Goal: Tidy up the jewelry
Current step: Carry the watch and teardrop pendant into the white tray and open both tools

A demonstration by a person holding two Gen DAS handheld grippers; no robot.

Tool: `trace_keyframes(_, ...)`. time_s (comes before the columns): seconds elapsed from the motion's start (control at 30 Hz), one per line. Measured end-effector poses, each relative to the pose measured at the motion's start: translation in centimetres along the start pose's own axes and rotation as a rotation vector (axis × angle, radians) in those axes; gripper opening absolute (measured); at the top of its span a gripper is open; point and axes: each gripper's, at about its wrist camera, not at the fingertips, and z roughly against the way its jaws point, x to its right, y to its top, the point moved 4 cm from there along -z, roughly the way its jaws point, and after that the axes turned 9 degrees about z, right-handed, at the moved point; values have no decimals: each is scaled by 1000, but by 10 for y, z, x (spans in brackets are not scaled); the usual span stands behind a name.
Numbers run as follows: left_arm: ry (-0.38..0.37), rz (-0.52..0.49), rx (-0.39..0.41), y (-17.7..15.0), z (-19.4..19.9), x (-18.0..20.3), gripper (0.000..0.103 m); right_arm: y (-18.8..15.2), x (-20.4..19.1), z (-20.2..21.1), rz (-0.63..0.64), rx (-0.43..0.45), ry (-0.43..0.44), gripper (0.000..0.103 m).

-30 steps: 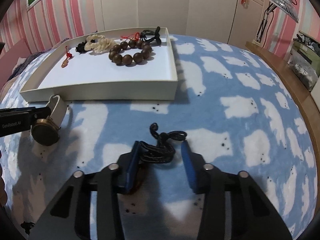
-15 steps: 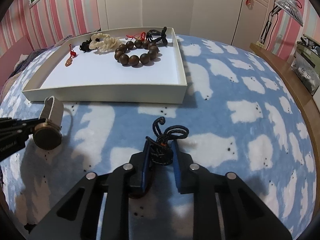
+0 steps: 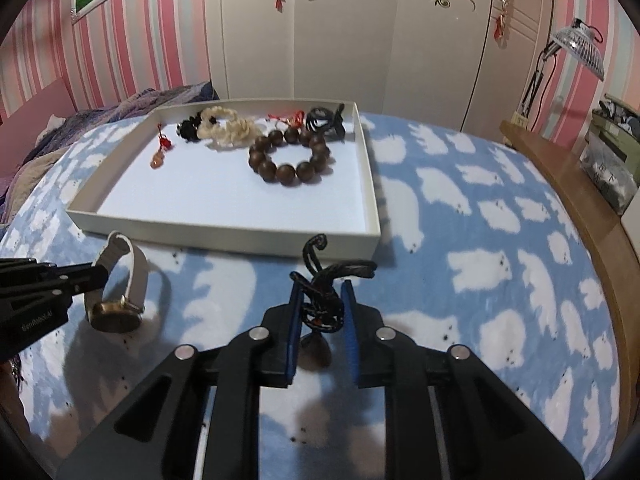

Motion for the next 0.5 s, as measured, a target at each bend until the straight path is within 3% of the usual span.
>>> trace_keyframes(0.23,3,12,61,17,23,-7,4,27,-1,10,23,48,-14,19)
trace_keyframes(0.5,0,51,118,63,46,-17,5,75,0,17,44,118,-24,19)
